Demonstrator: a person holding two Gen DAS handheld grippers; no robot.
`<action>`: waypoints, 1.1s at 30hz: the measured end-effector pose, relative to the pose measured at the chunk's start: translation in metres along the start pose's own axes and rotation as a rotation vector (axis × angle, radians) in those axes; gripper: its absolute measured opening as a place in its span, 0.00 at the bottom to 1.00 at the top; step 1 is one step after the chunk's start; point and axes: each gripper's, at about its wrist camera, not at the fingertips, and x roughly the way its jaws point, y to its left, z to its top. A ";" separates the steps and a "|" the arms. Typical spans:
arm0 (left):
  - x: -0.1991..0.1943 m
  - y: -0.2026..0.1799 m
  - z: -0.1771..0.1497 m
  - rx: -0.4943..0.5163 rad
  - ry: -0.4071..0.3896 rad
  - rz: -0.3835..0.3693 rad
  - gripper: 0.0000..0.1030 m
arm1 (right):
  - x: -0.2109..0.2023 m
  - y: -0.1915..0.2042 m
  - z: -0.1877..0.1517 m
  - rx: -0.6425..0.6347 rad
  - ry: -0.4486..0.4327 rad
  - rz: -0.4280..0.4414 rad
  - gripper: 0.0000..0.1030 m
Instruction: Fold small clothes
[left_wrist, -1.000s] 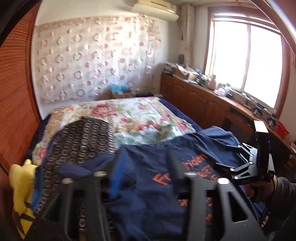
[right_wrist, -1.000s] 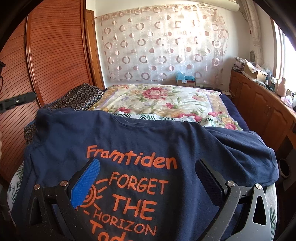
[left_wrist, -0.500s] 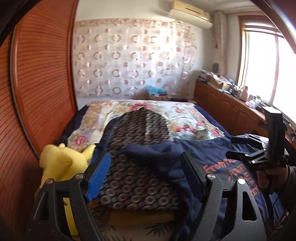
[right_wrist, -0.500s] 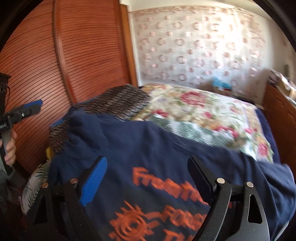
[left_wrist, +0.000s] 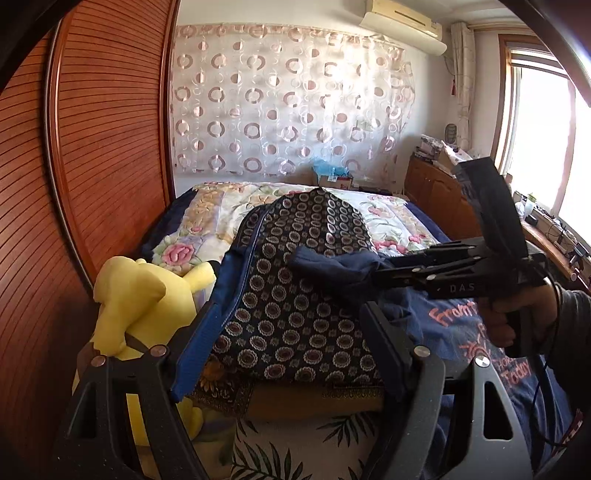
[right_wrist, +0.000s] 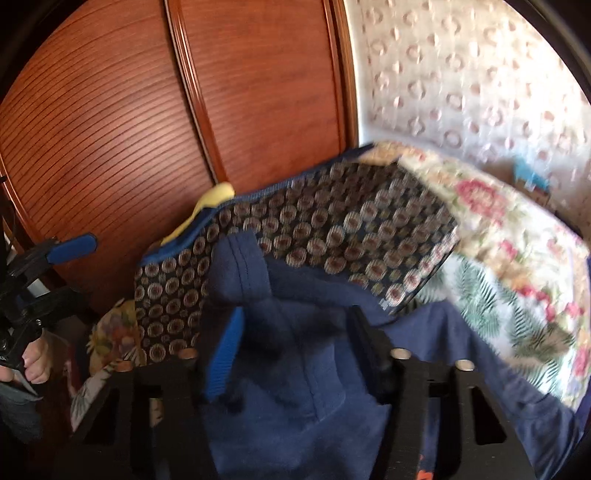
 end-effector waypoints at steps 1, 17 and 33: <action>-0.001 0.001 0.001 0.002 0.000 -0.001 0.76 | -0.002 -0.007 0.002 0.003 0.000 0.014 0.18; 0.015 -0.031 0.006 0.046 -0.004 -0.054 0.76 | -0.071 -0.045 -0.055 0.145 -0.042 -0.154 0.42; 0.022 -0.030 0.006 0.051 0.021 -0.031 0.76 | -0.009 -0.042 -0.046 0.023 0.004 0.065 0.42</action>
